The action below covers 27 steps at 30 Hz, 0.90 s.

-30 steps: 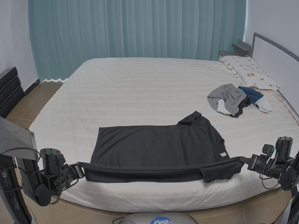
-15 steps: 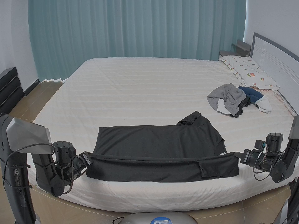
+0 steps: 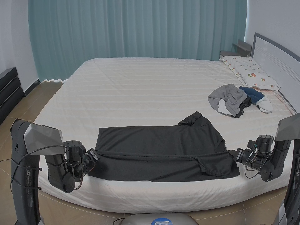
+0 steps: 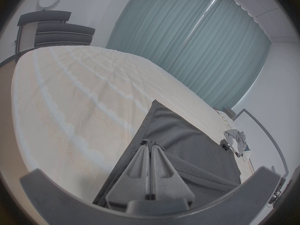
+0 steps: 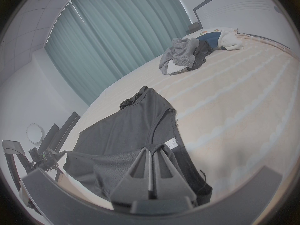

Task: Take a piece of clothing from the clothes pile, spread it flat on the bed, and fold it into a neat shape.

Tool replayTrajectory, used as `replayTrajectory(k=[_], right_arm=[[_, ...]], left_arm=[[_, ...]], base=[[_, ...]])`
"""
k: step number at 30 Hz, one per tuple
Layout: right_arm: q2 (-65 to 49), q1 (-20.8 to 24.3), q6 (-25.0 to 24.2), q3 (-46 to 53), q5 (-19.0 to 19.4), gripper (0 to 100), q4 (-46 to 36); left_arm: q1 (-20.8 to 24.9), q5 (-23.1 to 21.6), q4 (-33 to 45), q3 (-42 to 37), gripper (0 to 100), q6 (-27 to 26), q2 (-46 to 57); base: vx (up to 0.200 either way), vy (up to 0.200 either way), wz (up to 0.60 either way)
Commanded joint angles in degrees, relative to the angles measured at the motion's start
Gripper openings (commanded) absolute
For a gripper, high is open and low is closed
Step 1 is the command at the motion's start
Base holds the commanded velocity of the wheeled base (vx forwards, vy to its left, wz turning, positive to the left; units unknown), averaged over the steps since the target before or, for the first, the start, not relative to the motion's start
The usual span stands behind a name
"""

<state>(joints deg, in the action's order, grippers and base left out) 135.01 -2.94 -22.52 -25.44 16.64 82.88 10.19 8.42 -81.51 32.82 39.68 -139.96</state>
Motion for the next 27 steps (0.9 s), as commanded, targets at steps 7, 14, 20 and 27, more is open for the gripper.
replayTrajectory(k=[7,14,20,27], right_arm=[[5.3,1.3,-3.5,-0.7,-0.1,0,4.2],[5.4,1.4,-4.0,-1.5,0.1,100,4.2],[4.9,1.4,-8.7,-2.2,-0.2,100,6.4],[1.4,-1.4,-19.5,-2.1,-1.6,100,6.6]], left_arm=[[0.0,0.0,-0.1,2.3,0,1.5,-1.9],[-0.2,0.0,-0.1,3.0,100,1.7,-2.3],[-0.6,0.0,-0.1,3.0,100,2.5,-2.2],[-3.2,-0.2,-0.1,0.8,100,7.3,2.4]], base=[[0.000,0.000,0.00],[0.000,0.000,0.00],[0.000,0.000,0.00],[0.000,0.000,0.00]])
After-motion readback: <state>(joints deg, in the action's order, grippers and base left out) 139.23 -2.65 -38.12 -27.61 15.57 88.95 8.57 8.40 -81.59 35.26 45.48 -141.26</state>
